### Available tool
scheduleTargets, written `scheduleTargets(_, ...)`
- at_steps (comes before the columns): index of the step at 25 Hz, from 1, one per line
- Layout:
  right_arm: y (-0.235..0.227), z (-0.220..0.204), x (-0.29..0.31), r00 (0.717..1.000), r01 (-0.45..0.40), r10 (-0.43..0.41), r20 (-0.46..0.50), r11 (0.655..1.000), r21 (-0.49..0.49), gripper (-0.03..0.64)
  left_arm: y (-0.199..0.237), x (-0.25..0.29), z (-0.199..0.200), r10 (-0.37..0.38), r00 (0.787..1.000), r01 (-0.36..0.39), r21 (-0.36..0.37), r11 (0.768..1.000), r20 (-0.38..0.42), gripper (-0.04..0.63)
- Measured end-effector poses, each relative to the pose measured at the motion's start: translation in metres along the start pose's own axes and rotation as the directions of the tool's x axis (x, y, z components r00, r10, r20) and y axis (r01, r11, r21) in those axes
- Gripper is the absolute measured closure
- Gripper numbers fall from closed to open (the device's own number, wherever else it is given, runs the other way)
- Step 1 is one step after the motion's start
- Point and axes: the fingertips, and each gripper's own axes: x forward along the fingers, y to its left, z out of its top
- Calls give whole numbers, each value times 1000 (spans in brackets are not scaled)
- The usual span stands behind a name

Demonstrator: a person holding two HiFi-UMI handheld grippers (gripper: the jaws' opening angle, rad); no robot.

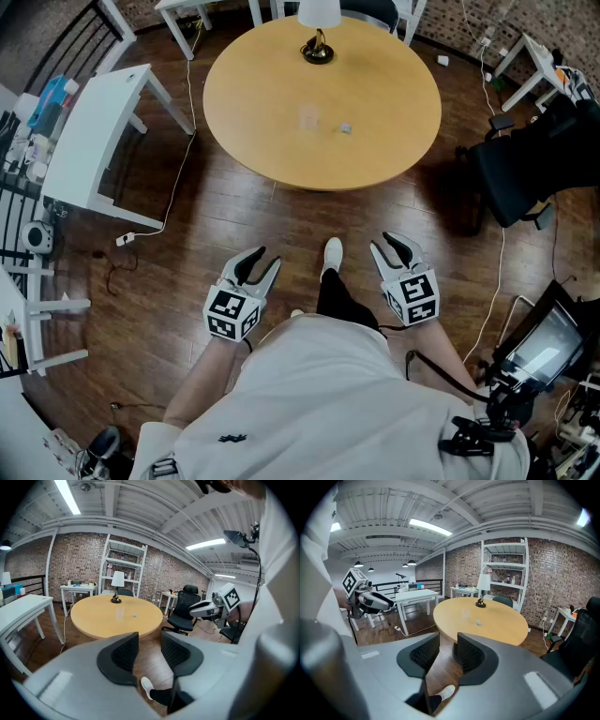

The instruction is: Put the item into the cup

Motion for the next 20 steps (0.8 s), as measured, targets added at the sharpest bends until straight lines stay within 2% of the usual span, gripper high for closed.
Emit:
scheduleTargets(7,-85,57,74,999,-41,42,14,999,-30,498,53,91,81,39,999,-39,12,999,11,465)
scheduleTargets(12,-136,73,126,996,-90,90,-14,994,-67,497,88,151,129,73,996,-73,8,997,44,465)
scheduleTargets(15,-157,77,156,995,-93,91,-38,993,-75,498,103,174,145,71,996,-71,4,997,47,465)
scheduleTargets(20,-178,83,200,996,-65,60,-62,995,-75,497,131,201,145,35,999,-35,7,999,8,465)
